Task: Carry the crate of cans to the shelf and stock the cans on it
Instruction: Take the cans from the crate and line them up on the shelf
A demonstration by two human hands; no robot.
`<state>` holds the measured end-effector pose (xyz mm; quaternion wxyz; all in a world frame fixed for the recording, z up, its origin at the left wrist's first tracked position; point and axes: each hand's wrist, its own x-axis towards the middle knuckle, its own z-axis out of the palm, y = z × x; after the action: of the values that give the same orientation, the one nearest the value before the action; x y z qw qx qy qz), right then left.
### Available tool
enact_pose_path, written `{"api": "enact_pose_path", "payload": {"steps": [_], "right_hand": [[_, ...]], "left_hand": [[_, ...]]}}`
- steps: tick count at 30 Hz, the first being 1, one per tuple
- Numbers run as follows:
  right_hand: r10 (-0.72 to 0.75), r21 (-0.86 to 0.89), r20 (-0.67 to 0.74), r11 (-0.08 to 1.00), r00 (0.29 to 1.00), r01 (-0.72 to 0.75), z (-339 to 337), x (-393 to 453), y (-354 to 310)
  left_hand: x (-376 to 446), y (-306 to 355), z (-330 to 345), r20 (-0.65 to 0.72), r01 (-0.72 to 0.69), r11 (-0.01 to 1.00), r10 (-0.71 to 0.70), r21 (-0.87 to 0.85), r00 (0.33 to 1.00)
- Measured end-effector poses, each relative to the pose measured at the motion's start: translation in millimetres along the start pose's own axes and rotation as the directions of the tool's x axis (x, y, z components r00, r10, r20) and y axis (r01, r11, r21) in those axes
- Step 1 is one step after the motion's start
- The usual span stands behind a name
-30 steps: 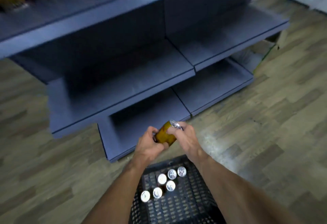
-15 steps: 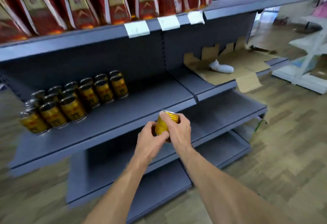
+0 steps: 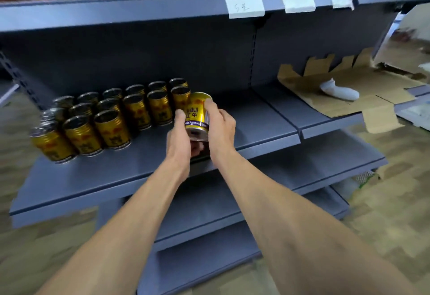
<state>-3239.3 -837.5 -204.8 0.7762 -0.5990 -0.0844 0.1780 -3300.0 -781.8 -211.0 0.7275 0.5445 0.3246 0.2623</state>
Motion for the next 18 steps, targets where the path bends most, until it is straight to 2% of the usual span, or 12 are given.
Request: {"api": "enact_pose_path", "payload": {"steps": [3,6,10,15,18], "right_hand": [[-0.013,0.025,0.055,1.000,0.998,0.011,8,14,11],[0.034,0.065,0.049,0.997,0.998,-0.037,20,31,15],[0.096,0.037,0.088,0.994,0.992,-0.099,36,44,21],[0.040,-0.062,0.146,0.998,0.989,-0.032,48,63,24],[0.015,-0.152,0.185,0.988,0.983,0.013,50,68,30]], "left_hand": [[13,-5,-15,0.020,0.003,1.000,-0.004,0.008,1.000],[24,-3,-24,0.036,-0.071,0.997,0.071,-0.001,0.997],[44,-12,-33,-0.068,-0.159,0.965,0.177,0.209,0.982],[53,-11,-37,-0.145,-0.158,0.982,0.173,0.104,0.974],[65,-3,-41,-0.220,-0.133,0.981,0.162,0.140,0.962]]}}
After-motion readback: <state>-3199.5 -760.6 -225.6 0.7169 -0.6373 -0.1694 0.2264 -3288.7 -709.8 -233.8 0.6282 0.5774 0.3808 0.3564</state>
